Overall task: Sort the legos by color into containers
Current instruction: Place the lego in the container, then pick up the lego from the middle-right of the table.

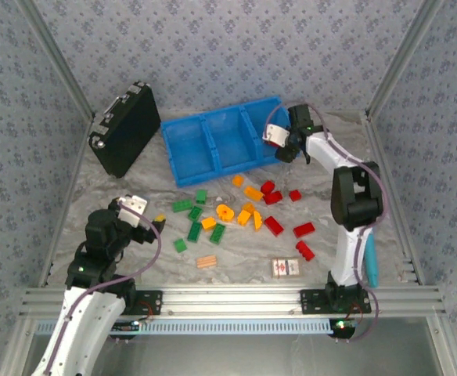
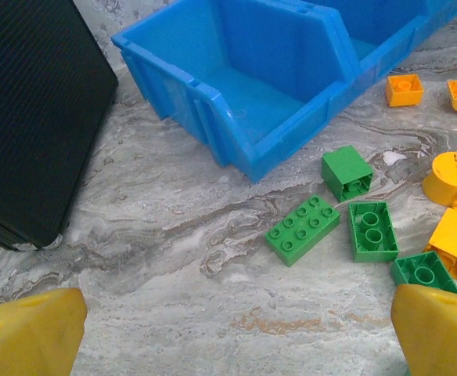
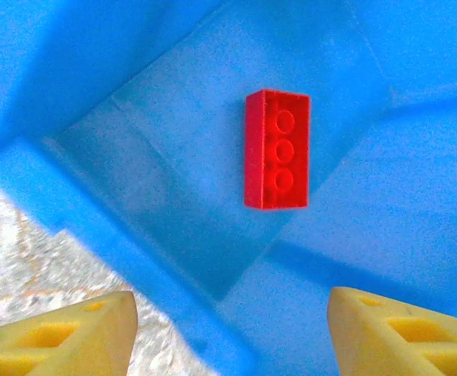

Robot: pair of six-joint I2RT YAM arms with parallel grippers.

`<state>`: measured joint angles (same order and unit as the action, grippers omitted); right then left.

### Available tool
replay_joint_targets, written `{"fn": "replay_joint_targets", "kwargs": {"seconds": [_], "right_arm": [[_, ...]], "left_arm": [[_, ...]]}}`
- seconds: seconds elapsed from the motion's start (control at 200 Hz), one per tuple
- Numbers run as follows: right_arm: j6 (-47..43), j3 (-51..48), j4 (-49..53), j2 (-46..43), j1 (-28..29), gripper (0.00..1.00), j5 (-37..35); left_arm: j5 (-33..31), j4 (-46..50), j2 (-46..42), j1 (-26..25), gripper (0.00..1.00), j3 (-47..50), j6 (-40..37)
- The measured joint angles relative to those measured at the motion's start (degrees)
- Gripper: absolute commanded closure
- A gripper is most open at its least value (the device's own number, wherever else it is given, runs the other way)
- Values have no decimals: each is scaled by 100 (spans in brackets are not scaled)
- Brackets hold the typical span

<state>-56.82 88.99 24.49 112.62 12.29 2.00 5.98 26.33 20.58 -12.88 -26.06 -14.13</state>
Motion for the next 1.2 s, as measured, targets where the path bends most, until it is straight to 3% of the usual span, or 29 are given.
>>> {"fn": "replay_joint_targets", "kwargs": {"seconds": [0.265,0.415,0.74,0.985,1.085,1.2], "right_arm": [[1360,-1788,-70,-2035,13,33,-297],[2221,-2503,74,-2734,13,31,-348],[4546,-2850,833,-2924,13,31,-612],[5307,-3086,811,-2916,13,32,-450],[5410,-3086,791,-2806,13,32,-413],[5451,-3088,741,-2614,13,31,-417]], "left_arm": [[-138,2,-76,-37,0,0,-31],[-173,0,-28,-37,0,0,-46],[-11,-13,127,-74,0,0,-66],[717,-203,0,-76,0,-85,328],[737,-31,498,-76,0,-682,643],[905,468,1473,-76,0,-2092,551]]}}
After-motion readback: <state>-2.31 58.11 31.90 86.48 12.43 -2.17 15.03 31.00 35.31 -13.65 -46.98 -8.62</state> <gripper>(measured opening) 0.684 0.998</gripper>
